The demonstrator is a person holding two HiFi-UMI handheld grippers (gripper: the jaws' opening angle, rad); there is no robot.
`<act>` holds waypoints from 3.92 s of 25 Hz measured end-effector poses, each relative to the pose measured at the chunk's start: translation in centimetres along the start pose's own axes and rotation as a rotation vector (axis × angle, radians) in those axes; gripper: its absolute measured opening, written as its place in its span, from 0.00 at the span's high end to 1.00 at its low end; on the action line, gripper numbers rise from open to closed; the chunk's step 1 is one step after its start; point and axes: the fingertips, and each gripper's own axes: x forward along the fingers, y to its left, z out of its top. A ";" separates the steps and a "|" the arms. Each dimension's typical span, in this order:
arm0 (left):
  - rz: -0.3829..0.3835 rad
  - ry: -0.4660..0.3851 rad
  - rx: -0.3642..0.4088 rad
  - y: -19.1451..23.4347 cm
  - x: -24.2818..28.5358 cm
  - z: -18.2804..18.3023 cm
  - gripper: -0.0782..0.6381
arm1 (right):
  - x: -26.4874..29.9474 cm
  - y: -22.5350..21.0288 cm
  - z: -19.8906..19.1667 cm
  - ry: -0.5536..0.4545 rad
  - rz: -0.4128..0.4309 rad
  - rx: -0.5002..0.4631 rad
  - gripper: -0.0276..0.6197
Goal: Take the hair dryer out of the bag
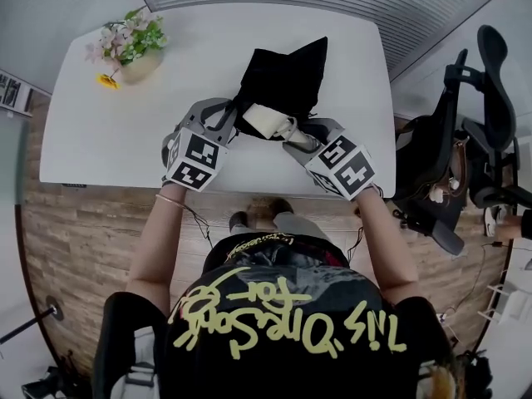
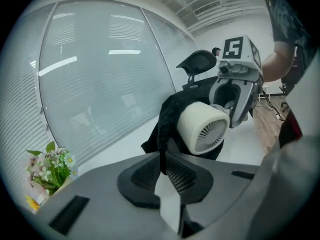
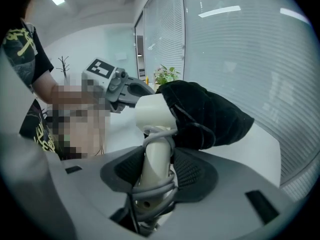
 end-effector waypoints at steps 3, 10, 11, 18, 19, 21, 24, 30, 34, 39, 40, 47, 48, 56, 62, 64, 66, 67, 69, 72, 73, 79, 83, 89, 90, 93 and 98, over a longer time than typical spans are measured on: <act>0.009 -0.007 0.035 0.8 0.5 0.7 0.86 | 0.2 0.7 -0.5 0.018 0.020 -0.047 0.67; -0.013 -0.007 0.026 0.9 1.8 0.8 0.87 | -0.1 2.9 -1.0 0.042 0.073 -0.146 0.67; -0.016 -0.005 0.021 0.9 1.9 0.7 0.87 | -0.2 3.2 -1.0 0.043 0.082 -0.151 0.67; -0.033 -0.019 0.027 0.7 2.5 0.7 0.87 | -1.7 5.4 -1.6 0.075 0.140 -0.184 0.67; -0.032 -0.021 0.028 0.8 2.5 0.8 0.87 | -1.8 5.8 -1.7 0.072 0.152 -0.187 0.67; -0.032 -0.025 0.030 0.8 2.6 1.0 0.87 | -1.9 6.5 -1.8 0.062 0.178 -0.194 0.67; -0.035 -0.029 0.020 0.6 2.6 0.9 0.87 | -2.4 7.2 -2.0 0.081 0.184 -0.219 0.67; -0.057 -0.022 0.022 0.2 2.3 0.2 0.87 | -3.1 9.3 -1.1 0.053 0.224 -0.225 0.67; -0.066 -0.022 0.028 -0.2 2.0 0.0 0.87 | -3.7 9.7 0.2 0.025 0.219 -0.221 0.67; -0.075 -0.023 0.028 -0.6 1.7 -0.4 0.87 | -4.8 9.1 1.5 0.002 0.188 -0.221 0.67; -0.077 -0.024 0.026 -0.7 1.6 -0.5 0.87 | -5.0 8.8 1.7 -0.001 0.181 -0.221 0.67; -0.082 -0.031 0.011 -1.2 1.1 -0.9 0.87 | -6.1 7.3 3.0 -0.018 0.143 -0.214 0.67; -0.080 -0.031 0.013 -1.2 1.0 -0.9 0.87 | -6.2 7.2 3.2 -0.022 0.142 -0.211 0.67; -0.080 -0.015 0.006 -2.0 0.0 -1.9 0.87 | -6.5 5.5 4.7 -0.061 0.136 -0.189 0.67; -0.079 -0.027 -0.014 -2.4 -0.9 -1.9 0.88 | -5.8 4.0 5.6 -0.080 0.130 -0.177 0.66; -0.078 -0.026 -0.023 -2.5 -1.2 -2.0 0.88 | -5.5 3.4 5.8 -0.086 0.124 -0.166 0.66; -0.075 -0.028 -0.034 -2.7 -1.7 -2.1 0.88 | -5.0 2.8 6.0 -0.088 0.117 -0.155 0.67; -0.073 -0.029 -0.039 -2.8 -1.9 -2.2 0.88 | -4.8 2.5 6.1 -0.088 0.115 -0.149 0.66; -0.071 -0.029 -0.044 -3.0 -2.3 -2.5 0.88 | -4.2 2.0 6.1 -0.087 0.110 -0.139 0.67; -0.068 -0.029 -0.064 -3.4 -2.9 -3.0 0.88 | -3.2 1.4 6.1 -0.076 0.105 -0.131 0.67; -0.065 -0.031 -0.075 -3.5 -3.0 -3.2 0.88 | -2.8 1.2 6.1 -0.074 0.105 -0.124 0.66; -0.036 -0.020 -0.116 -3.8 -4.0 -3.7 0.88 | -0.4 -0.3 5.8 -0.053 0.093 -0.061 0.66; -0.020 -0.032 -0.130 -3.8 -4.3 -3.7 0.88 | 1.7 -1.4 5.3 -0.026 0.078 -0.009 0.66; -0.009 -0.025 -0.143 -3.9 -4.7 -4.0 0.88 | 4.4 -2.3 4.4 0.012 0.058 0.006 0.66; -0.008 -0.026 -0.146 -4.0 -4.7 -4.1 0.88 | 4.8 -2.4 4.3 0.020 0.053 0.005 0.66; -0.007 -0.021 -0.146 -4.2 -4.7 -4.3 0.88 | 5.6 -2.5 4.0 0.040 0.051 0.004 0.66; 0.005 -0.017 -0.149 -3.9 -5.1 -4.5 0.88 | 6.8 -2.6 3.3 0.075 0.049 0.012 0.66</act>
